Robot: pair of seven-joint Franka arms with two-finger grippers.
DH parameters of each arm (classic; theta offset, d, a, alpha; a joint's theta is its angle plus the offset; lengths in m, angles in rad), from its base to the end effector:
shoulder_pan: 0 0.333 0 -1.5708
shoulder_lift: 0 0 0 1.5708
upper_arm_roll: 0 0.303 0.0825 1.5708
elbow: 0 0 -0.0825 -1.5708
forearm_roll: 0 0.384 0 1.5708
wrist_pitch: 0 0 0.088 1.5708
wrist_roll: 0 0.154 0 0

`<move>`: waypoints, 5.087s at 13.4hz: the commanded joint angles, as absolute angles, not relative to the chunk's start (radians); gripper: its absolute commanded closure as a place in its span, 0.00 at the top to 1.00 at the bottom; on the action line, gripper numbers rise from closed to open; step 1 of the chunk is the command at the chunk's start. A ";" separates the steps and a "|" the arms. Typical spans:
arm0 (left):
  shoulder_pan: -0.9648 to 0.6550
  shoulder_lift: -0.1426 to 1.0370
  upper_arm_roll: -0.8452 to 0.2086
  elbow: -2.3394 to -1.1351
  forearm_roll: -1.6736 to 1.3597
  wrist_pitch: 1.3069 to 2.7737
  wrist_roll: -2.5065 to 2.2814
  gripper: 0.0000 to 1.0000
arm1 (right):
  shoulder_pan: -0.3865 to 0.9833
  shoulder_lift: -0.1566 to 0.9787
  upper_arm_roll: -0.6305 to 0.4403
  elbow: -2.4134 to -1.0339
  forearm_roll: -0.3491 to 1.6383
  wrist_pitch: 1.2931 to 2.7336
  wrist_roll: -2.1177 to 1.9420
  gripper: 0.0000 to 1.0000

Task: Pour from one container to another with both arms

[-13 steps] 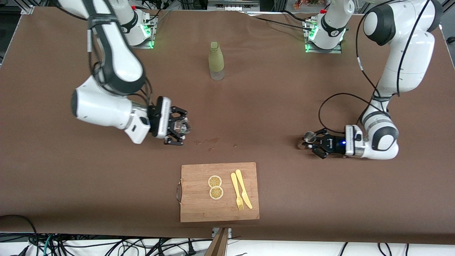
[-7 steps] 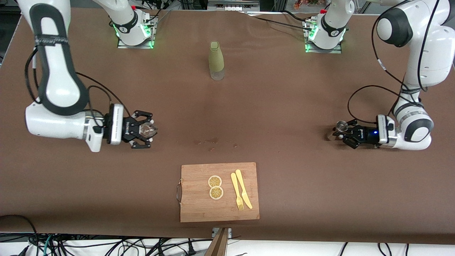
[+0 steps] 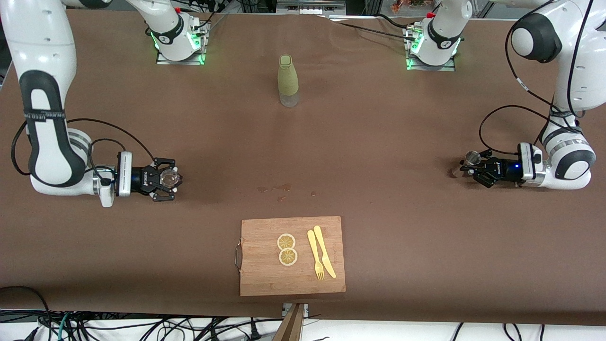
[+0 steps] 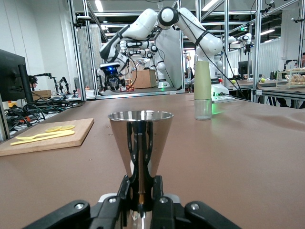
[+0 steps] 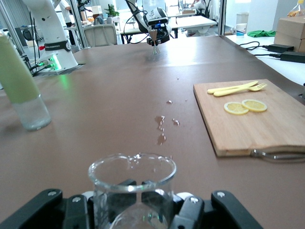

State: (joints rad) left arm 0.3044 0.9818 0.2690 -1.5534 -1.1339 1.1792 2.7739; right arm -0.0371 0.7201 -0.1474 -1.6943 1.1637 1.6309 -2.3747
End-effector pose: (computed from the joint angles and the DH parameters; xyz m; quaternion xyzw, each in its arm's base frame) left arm 0.5317 0.1422 0.0826 0.4737 -0.5730 0.4616 0.4839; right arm 0.6114 0.0295 0.1536 -0.5793 -0.6021 -0.3425 0.4296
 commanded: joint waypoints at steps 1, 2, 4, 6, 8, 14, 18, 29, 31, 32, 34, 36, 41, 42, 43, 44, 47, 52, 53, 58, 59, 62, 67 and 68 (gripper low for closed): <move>0.307 0.999 0.293 -1.572 -1.091 1.152 3.009 0.00 | -0.083 0.787 -0.132 -1.683 1.184 1.591 -2.476 0.00; 0.310 1.002 0.304 -1.572 -1.091 1.152 3.017 0.00 | -0.095 0.811 -0.130 -1.681 1.186 1.589 -2.500 0.00; 0.311 1.018 0.304 -1.571 -1.091 1.154 3.022 0.00 | -0.104 0.863 -0.129 -1.681 1.224 1.586 -2.564 0.00; 0.311 1.032 0.304 -1.568 -1.091 1.160 3.043 0.00 | -0.112 0.919 -0.129 -1.677 1.267 1.575 -2.615 0.00; 0.313 1.051 0.304 -1.563 -1.092 1.164 3.046 0.00 | -0.114 0.943 -0.129 -1.675 1.281 1.577 -2.640 0.04; 0.319 1.074 0.308 -1.556 -1.092 1.268 3.036 0.98 | -0.141 0.946 -0.132 -1.677 1.267 1.562 -2.623 1.00; 0.311 1.062 0.313 -1.507 -1.077 1.351 2.839 1.00 | -0.192 0.943 -0.138 -1.677 1.204 1.554 -2.614 1.00; 0.224 0.810 0.307 -1.203 -0.703 1.249 1.514 1.00 | -0.206 0.746 -0.265 -1.580 0.912 1.451 -1.916 1.00; 0.171 0.698 0.304 -1.203 -0.611 1.244 1.273 1.00 | -0.198 0.686 -0.265 -1.536 0.827 1.442 -1.684 1.00; 0.134 0.649 0.304 -1.204 -0.566 1.243 1.167 1.00 | -0.193 0.649 -0.262 -1.526 0.783 1.442 -1.573 1.00; 0.060 0.570 0.299 -1.204 -0.481 1.243 0.995 1.00 | -0.161 0.556 -0.261 -1.517 0.665 1.442 -1.321 1.00; 0.022 0.514 0.275 -1.204 -0.405 1.249 0.940 1.00 | -0.127 0.479 -0.258 -1.514 0.568 1.443 -1.125 1.00; -0.046 0.372 0.134 -1.213 -0.073 1.386 0.939 1.00 | -0.029 0.278 -0.230 -1.537 0.315 1.456 -0.716 1.00; -0.048 0.344 0.114 -1.215 -0.031 1.390 0.911 1.00 | -0.017 0.234 -0.210 -1.548 0.237 1.466 -0.636 1.00; -0.054 0.316 0.107 -1.215 -0.023 1.396 0.843 1.00 | -0.009 0.195 -0.198 -1.566 0.174 1.468 -0.553 1.00; -0.063 0.289 0.106 -1.219 -0.021 1.404 0.716 1.00 | 0.008 0.158 -0.195 -1.592 0.137 1.468 -0.473 1.00; -0.067 0.226 0.057 -1.221 -0.028 1.402 0.158 1.00 | 0.032 0.060 -0.135 -1.663 -0.018 1.491 -0.222 1.00; -0.063 0.124 0.000 -1.308 -0.037 1.335 -0.080 1.00 | 0.032 -0.054 -0.086 -1.801 -0.035 1.638 0.012 1.00; -0.057 0.124 -0.023 -1.307 -0.037 1.319 -0.130 1.00 | 0.032 -0.054 -0.086 -1.796 -0.034 1.676 0.011 1.00; -0.064 0.120 -0.029 -1.321 -0.046 1.313 -0.161 1.00 | 0.028 -0.025 -0.087 -1.753 0.011 1.671 0.006 1.00; -0.064 0.103 -0.028 -1.347 -0.048 1.316 -0.160 1.00 | 0.029 -0.025 -0.086 -1.750 0.014 1.669 0.005 1.00; -0.058 0.064 -0.028 -1.404 -0.054 1.325 -0.156 1.00 | 0.031 -0.025 -0.075 -1.747 0.014 1.669 0.005 1.00; -0.044 0.080 -0.028 -1.393 -0.051 1.350 -0.093 1.00 | 0.031 -0.025 -0.075 -1.744 0.012 1.669 -0.002 1.00; -0.046 0.092 -0.026 -1.385 -0.051 1.347 -0.095 1.00 | 0.031 -0.025 -0.075 -1.744 0.014 1.669 -0.002 1.00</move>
State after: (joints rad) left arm -0.0517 0.0982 -0.0240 -1.3683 -0.0575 1.3331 -0.1205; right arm 0.0325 -0.0228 -0.0784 -1.7571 -0.0014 1.6769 -0.0056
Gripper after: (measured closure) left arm 0.000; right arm 0.000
